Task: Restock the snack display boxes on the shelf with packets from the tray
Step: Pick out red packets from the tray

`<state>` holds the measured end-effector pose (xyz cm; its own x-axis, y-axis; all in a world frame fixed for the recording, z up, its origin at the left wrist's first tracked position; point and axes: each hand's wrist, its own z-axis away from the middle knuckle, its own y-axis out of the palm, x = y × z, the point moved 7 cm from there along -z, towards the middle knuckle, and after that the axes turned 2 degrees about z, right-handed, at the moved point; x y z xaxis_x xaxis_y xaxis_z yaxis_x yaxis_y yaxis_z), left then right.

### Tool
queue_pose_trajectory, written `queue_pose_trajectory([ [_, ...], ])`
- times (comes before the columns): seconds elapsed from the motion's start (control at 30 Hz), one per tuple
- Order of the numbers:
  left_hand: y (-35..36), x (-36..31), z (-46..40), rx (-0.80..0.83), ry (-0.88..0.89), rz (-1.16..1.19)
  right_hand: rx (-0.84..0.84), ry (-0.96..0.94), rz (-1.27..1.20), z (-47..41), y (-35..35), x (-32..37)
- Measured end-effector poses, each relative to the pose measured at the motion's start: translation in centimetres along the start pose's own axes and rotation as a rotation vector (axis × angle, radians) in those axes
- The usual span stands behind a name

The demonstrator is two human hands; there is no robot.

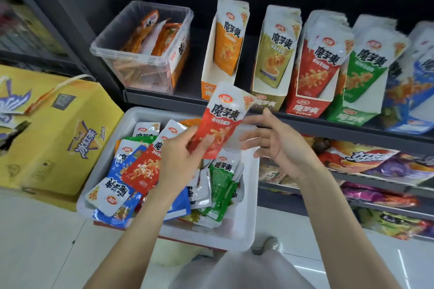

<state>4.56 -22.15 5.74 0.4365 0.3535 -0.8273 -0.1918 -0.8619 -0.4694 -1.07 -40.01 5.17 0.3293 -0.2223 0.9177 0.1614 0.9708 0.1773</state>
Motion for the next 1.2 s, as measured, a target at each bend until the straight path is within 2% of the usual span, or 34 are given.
queue_pose_trajectory([
  [0.07, 1.2, 0.9, -0.1, 0.083, -0.222, 0.178, -0.08, -0.072, 0.077, 0.2, -1.1, 0.4],
  [0.13, 1.9, 1.0, -0.3, 0.13, -0.257, 0.201, -0.161, -0.11, 0.168, 0.2, -1.8, 0.5],
  [0.23, 3.1, 0.9, -0.5, 0.201, -0.264, 0.226, -0.269, -0.173, 0.232, 0.3, -2.8, 1.0],
  [0.43, 6.4, -2.2, -1.3, 0.409, -0.21, 0.303, -0.32, -0.304, 0.353, 2.2, -5.2, 3.3],
  [0.57, 8.8, -5.2, -2.7, 0.55, -0.109, 0.29, -0.342, -0.303, 0.239, 3.8, -8.4, 4.0],
  [0.63, 9.5, -7.1, -4.2, 0.49, 0.016, 0.205, -0.434, -0.346, 0.155, 5.2, -10.4, 5.1],
  [0.77, 9.5, -10.6, -7.5, 0.181, 0.276, 0.104, -0.835, -0.604, 0.194, 9.4, -15.7, 9.6],
  [0.83, 10.3, -11.3, -8.8, 0.09, 0.408, -0.102, -0.959, -0.687, 0.263, 10.4, -17.2, 11.7],
  [0.9, 11.8, -11.1, -9.8, 0.067, 0.509, -0.303, -1.004, -0.717, 0.425, 9.6, -17.5, 13.5],
  [0.97, 13.6, -10.3, -10.2, 0.093, 0.569, -0.412, -1.032, -0.692, 0.692, 7.5, -16.7, 15.0],
  [1.13, 15.5, -9.2, -10.3, 0.115, 0.607, -0.504, -1.032, -0.621, 1.178, 1.3, -14.9, 15.3],
  [1.2, 15.4, -9.2, -10.4, 0.111, 0.609, -0.49, -1.042, -0.568, 1.29, 0.0, -15.1, 14.9],
])
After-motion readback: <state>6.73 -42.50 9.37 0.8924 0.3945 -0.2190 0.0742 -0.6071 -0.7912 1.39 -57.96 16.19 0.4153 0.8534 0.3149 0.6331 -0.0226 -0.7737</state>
